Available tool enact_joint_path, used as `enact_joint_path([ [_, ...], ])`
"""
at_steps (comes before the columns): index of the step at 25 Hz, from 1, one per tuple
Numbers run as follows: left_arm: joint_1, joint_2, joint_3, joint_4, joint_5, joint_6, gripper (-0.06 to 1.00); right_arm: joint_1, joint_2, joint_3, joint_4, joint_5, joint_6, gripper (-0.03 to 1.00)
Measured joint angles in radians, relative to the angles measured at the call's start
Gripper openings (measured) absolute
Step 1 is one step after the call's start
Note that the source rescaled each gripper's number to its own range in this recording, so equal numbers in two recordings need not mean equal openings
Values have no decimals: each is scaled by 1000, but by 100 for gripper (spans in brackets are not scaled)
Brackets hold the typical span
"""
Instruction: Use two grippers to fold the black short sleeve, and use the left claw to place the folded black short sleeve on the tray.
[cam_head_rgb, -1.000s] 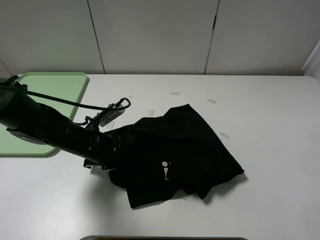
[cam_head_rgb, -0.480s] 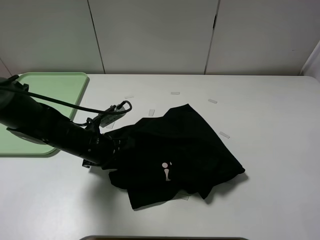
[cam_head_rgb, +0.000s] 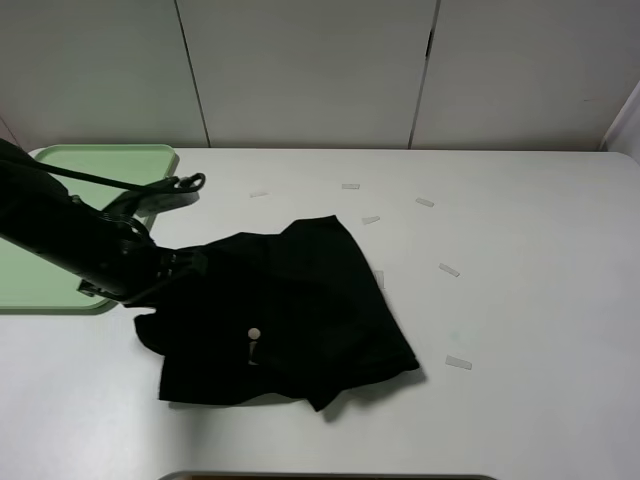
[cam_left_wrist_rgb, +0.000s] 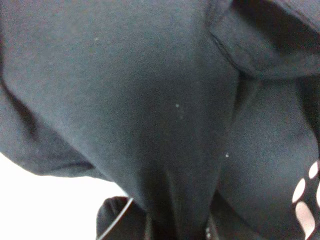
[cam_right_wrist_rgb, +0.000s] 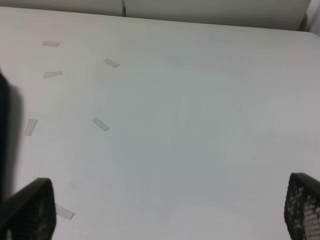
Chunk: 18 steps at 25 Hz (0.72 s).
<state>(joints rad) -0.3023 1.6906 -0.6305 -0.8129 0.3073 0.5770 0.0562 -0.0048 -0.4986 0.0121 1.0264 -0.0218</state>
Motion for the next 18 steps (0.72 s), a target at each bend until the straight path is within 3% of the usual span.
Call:
enact_joint_path([
  [6, 89, -193, -4, 543, 78, -442, 12, 0, 0, 0, 0, 0, 0, 98],
  [7, 90, -217, -11, 576, 99, -462, 12, 0, 0, 0, 0, 0, 0, 98],
  [12, 82, -304, -75, 635, 208, -469, 12, 0, 0, 0, 0, 0, 0, 98],
  [18, 7, -315, -98, 585, 175, -419, 12, 0, 0, 0, 0, 0, 0, 98],
])
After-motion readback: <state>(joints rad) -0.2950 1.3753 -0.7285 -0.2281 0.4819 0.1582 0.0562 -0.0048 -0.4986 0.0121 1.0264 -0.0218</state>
